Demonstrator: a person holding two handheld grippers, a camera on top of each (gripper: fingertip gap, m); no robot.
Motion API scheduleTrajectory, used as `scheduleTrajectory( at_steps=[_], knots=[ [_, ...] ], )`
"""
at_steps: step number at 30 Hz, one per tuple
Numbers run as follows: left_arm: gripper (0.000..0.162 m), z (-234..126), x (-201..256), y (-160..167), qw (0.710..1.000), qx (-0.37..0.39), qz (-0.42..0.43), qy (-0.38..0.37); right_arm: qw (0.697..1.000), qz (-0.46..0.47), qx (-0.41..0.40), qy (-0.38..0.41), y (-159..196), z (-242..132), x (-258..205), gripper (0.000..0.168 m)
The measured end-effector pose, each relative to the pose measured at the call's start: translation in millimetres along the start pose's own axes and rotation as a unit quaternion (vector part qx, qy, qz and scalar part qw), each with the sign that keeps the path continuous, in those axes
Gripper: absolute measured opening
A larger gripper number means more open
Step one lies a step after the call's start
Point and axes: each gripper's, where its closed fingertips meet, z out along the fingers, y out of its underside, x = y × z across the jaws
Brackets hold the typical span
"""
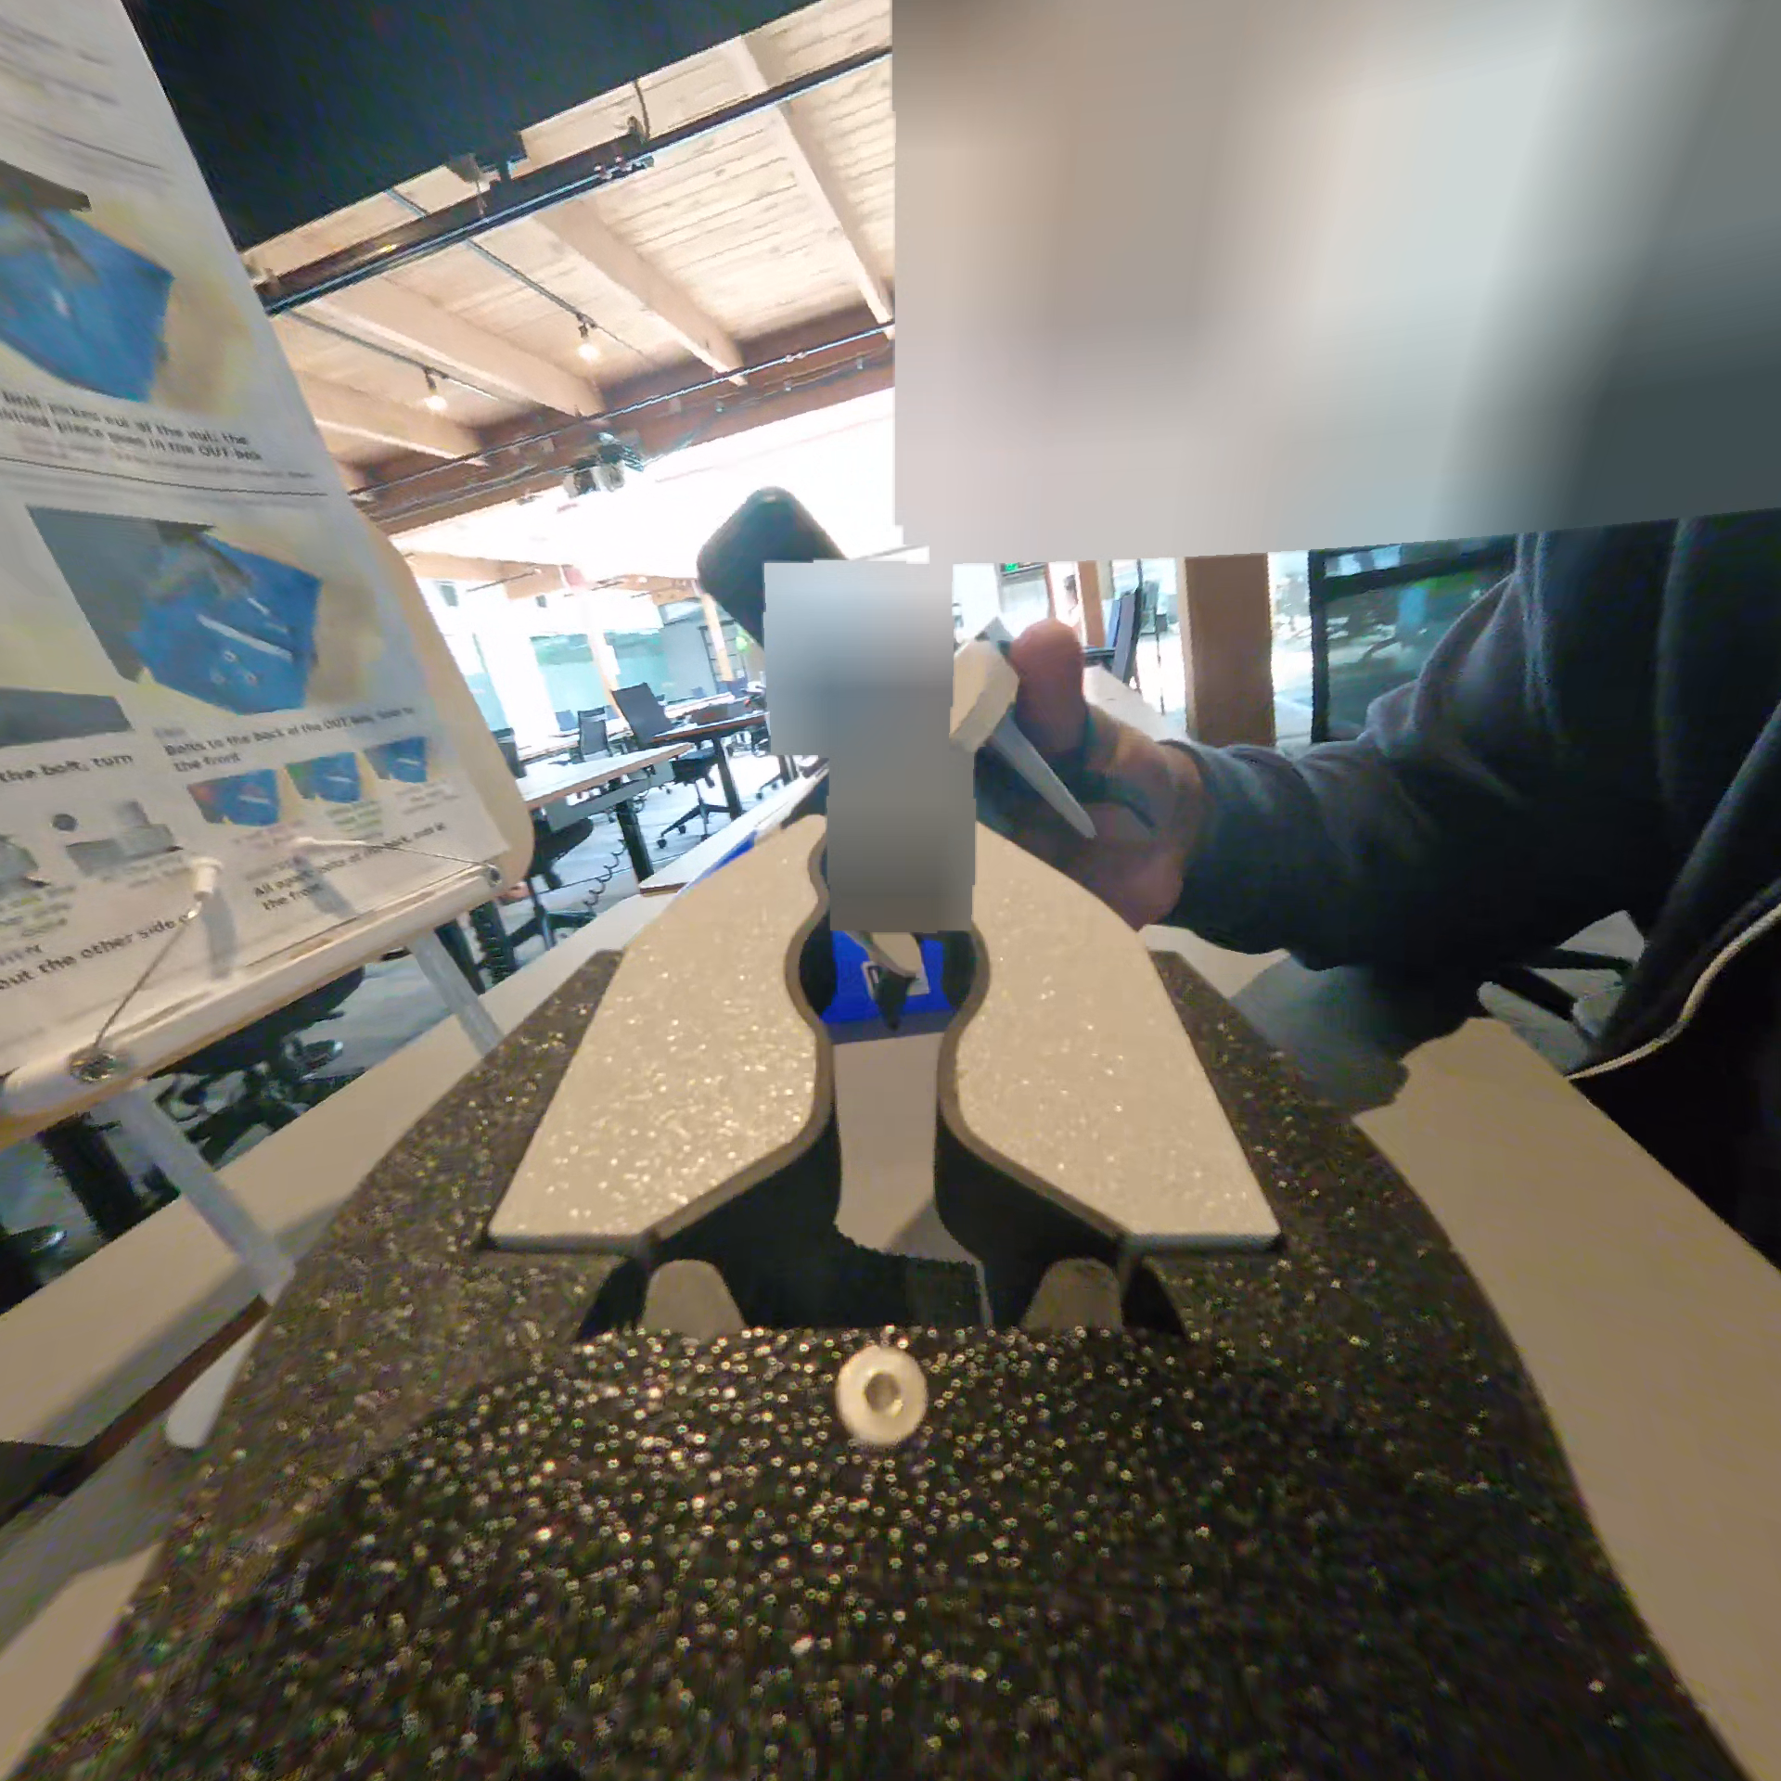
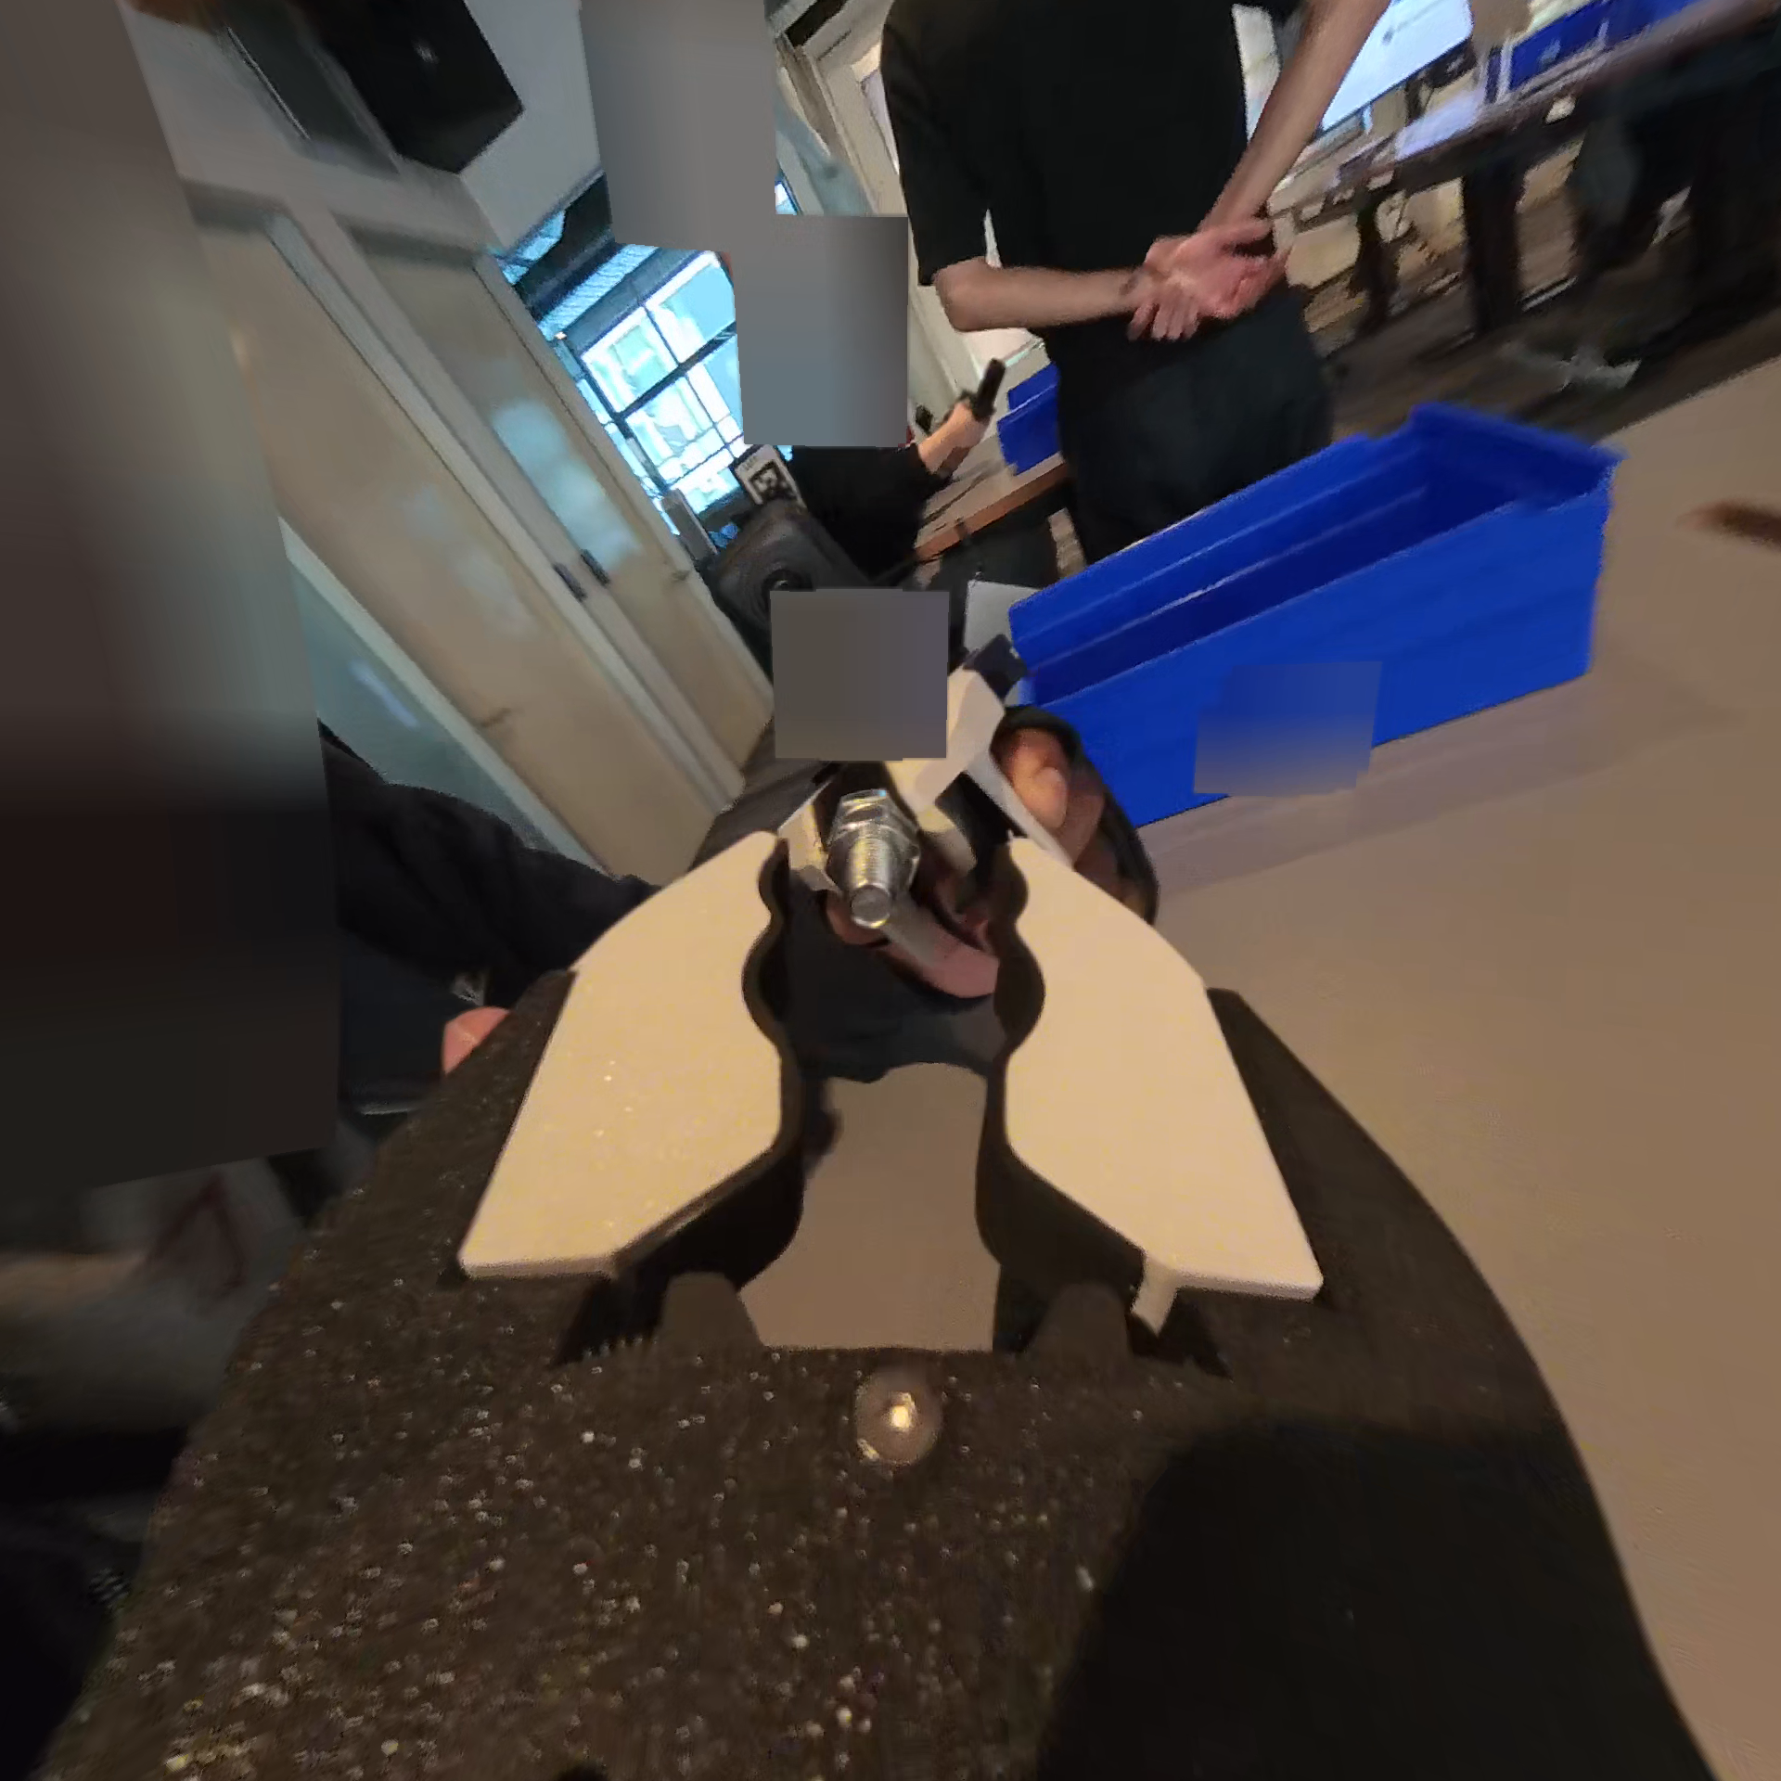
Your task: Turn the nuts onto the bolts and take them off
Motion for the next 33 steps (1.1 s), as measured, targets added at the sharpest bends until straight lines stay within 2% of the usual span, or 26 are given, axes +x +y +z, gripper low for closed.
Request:
scheduleTrajectory(
  at_steps=[5,10,12,15,19,23,27,29,31,33],
  knots=[
    [0.017,0.3,0.4,2.6,1.0,-0.007,0.011,-0.002,0.999,0.032,0.007,-0.022,1.4,1.8,-2.4,0.031],
    [0.016,0.1,0.0,2.8,1.0,-0.007,0.012,-0.003,1.0,0.024,0.001,-0.016,1.8,0.5,-1.8,0.017],
    [0.016,0.1,-0.5,3.8,1.0,-0.009,0.009,-0.003,1.0,0.019,0.0,-0.01,2.5,0.5,-0.5,0.017],
    [0.016,0.5,-2.1,6.3,1.0,-0.012,-0.008,-0.001,1.0,-0.015,-0.009,0.009,2.9,-0.3,1.7,0.017],
    [0.016,1.4,-3.1,8.3,0.997,0.001,-0.072,0.019,0.992,-0.111,-0.032,0.044,3.6,-1.4,3.8,0.017],
    [0.016,2.2,-3.2,13.4,0.98,0.013,-0.187,0.062,0.957,-0.267,-0.066,0.094,7.6,-3.5,8.2,0.016],
    [0.016,1.7,0.4,16.3,0.941,0.04,-0.312,0.123,0.871,-0.457,-0.101,0.147,13.3,-4.2,7.6,0.017],
    [0.016,2.3,1.1,16.2,0.925,0.052,-0.351,0.138,0.835,-0.513,-0.106,0.166,14.0,-4.5,7.0,0.017],
    [0.016,2.9,-1.9,17.5,0.929,0.054,-0.345,0.124,0.837,-0.509,-0.103,0.176,12.8,-5.2,9.5,0.018],
    [0.016,2.2,-5.0,14.8,0.948,0.049,-0.298,0.098,0.874,-0.446,-0.088,0.175,7.8,-5.2,13.3,0.048]
  ],
)
